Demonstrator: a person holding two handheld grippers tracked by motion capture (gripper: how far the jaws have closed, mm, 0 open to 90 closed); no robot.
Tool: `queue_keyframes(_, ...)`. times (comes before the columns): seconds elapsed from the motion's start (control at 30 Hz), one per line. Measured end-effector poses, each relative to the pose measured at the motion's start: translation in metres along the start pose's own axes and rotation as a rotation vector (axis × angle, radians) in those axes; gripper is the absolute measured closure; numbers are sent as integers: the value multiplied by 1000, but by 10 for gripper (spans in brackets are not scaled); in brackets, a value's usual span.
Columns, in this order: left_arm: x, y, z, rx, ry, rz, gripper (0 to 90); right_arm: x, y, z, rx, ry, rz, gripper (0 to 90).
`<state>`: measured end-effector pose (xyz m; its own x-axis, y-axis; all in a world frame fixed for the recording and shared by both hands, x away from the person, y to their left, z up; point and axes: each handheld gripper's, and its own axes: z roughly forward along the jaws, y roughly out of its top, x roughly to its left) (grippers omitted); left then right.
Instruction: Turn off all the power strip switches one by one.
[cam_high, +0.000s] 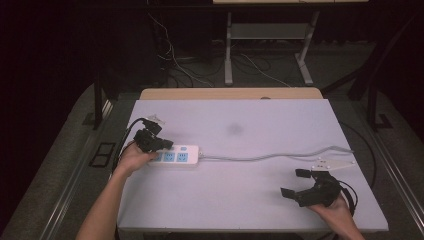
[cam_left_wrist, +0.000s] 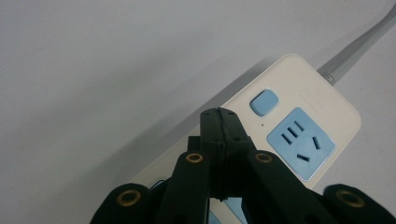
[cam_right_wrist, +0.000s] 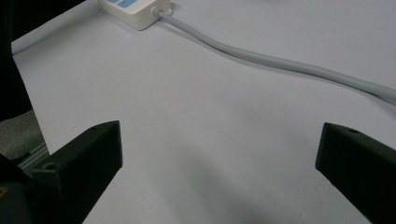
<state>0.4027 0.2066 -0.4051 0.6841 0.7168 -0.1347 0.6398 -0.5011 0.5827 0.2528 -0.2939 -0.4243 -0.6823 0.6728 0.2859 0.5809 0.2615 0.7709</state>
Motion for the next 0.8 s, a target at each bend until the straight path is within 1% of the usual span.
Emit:
queue_keyframes(0.2,1,0,1,-6,-9,-11,892,0,0,0,0,0,0,2)
queue_keyframes(0.33,3,-1,2,-8,-19,-29,893,0,0,-1,-2,0,3,2)
queue_keyframes(0.4,3,0,2,-2,-22,-32,893,0,0,0,-3,0,2,2)
queue_keyframes(0.6,7,-1,2,-2,-44,-66,896,0,0,-1,-7,-3,3,3)
queue_keyframes(0.73,8,-4,3,-18,-52,-83,897,1,1,-2,-7,-5,-2,2)
queue_keyframes(0.8,7,-5,3,-26,-43,-80,896,1,1,-2,-9,-3,-5,2)
